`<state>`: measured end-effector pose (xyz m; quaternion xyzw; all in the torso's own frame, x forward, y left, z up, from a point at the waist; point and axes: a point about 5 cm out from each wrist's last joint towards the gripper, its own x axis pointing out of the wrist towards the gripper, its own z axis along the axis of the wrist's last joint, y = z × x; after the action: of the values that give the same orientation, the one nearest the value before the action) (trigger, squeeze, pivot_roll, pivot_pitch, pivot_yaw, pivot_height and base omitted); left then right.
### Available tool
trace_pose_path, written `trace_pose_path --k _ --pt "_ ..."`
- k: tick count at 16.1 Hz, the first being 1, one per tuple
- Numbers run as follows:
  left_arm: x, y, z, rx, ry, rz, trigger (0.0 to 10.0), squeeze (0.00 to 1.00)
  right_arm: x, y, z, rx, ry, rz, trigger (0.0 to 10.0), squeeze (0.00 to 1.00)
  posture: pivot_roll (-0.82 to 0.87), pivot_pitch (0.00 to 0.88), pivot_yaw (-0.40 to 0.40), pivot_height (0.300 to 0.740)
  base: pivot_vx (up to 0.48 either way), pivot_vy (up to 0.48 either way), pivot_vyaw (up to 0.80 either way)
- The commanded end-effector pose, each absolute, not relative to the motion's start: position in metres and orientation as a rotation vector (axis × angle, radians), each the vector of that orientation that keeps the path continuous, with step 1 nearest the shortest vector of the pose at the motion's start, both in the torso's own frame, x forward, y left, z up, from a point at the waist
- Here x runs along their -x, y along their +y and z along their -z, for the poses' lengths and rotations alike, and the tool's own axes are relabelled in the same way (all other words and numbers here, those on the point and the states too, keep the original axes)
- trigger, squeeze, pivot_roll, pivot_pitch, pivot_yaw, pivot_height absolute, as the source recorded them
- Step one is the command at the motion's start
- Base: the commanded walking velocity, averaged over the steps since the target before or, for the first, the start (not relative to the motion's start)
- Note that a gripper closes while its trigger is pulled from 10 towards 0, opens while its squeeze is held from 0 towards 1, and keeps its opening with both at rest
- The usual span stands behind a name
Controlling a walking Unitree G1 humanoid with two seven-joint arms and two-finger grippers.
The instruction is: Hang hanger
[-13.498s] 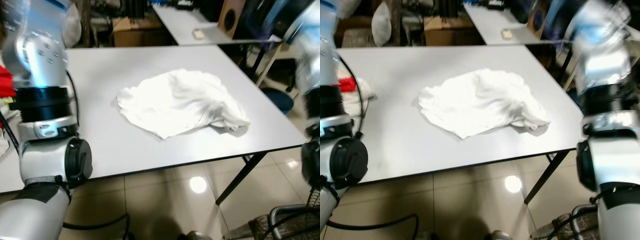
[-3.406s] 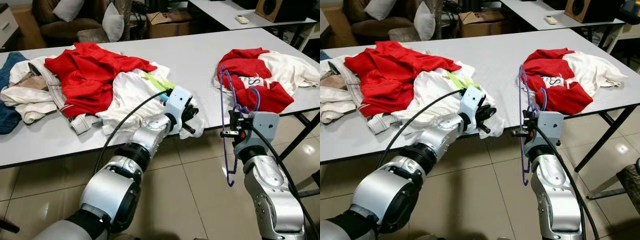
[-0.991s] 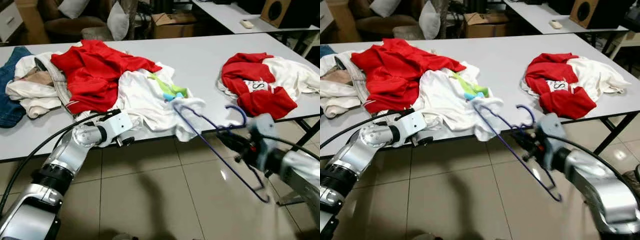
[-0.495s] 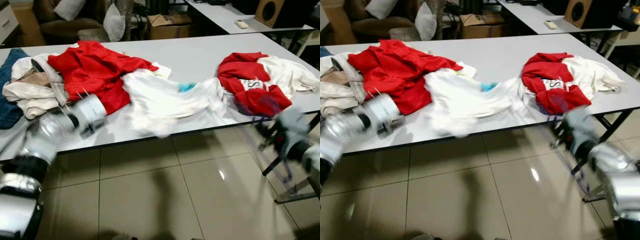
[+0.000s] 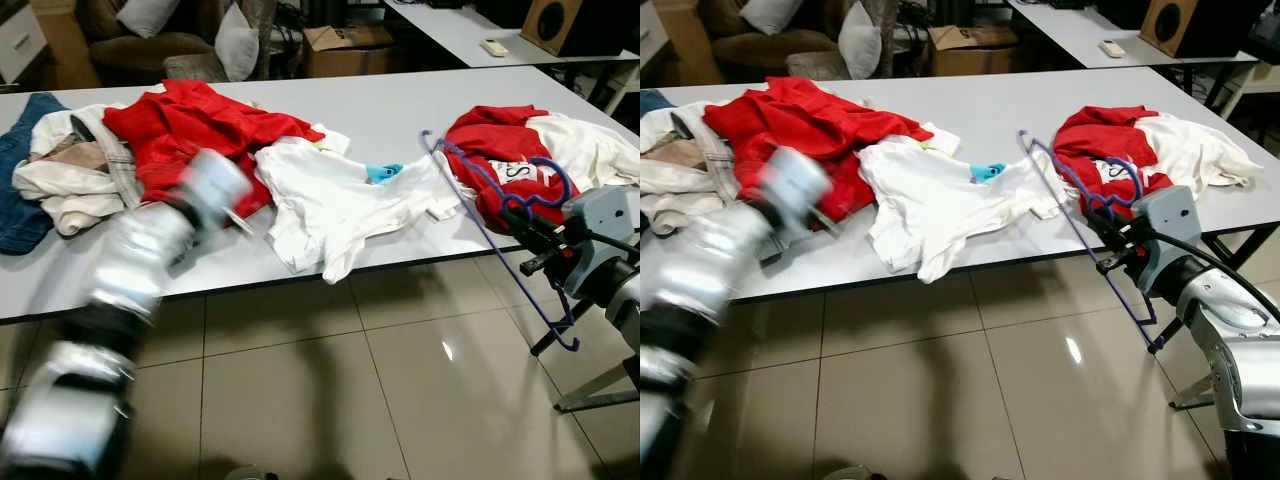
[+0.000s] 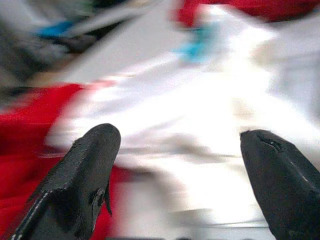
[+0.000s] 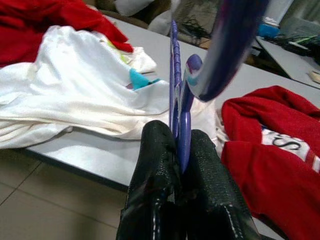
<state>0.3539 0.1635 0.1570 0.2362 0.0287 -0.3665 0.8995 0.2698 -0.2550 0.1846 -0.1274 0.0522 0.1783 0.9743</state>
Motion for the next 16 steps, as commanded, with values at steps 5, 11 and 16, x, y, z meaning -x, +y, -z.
trace_pose_path --k 5,11,16 --pt "-0.36 0.119 -0.122 -0.469 0.202 0.746 10.0 0.0 -0.255 -0.276 -0.18 0.189 0.077 -0.043 10.0 0.0 -0.2 0.0 0.02 0.74 0.0 0.0 0.0" --pt "-0.345 0.127 -0.123 -0.28 0.241 0.671 2.0 0.0 -0.222 -0.253 -0.139 0.103 0.093 0.071 10.0 0.0 -0.24 0.0 0.034 0.74 0.0 0.0 0.0" --pt "-0.319 0.114 -0.134 -0.197 0.15 0.809 4.5 0.0 -0.195 -0.242 -0.114 0.02 0.091 0.123 10.0 0.0 -0.23 0.0 0.011 0.74 0.0 0.0 0.0"
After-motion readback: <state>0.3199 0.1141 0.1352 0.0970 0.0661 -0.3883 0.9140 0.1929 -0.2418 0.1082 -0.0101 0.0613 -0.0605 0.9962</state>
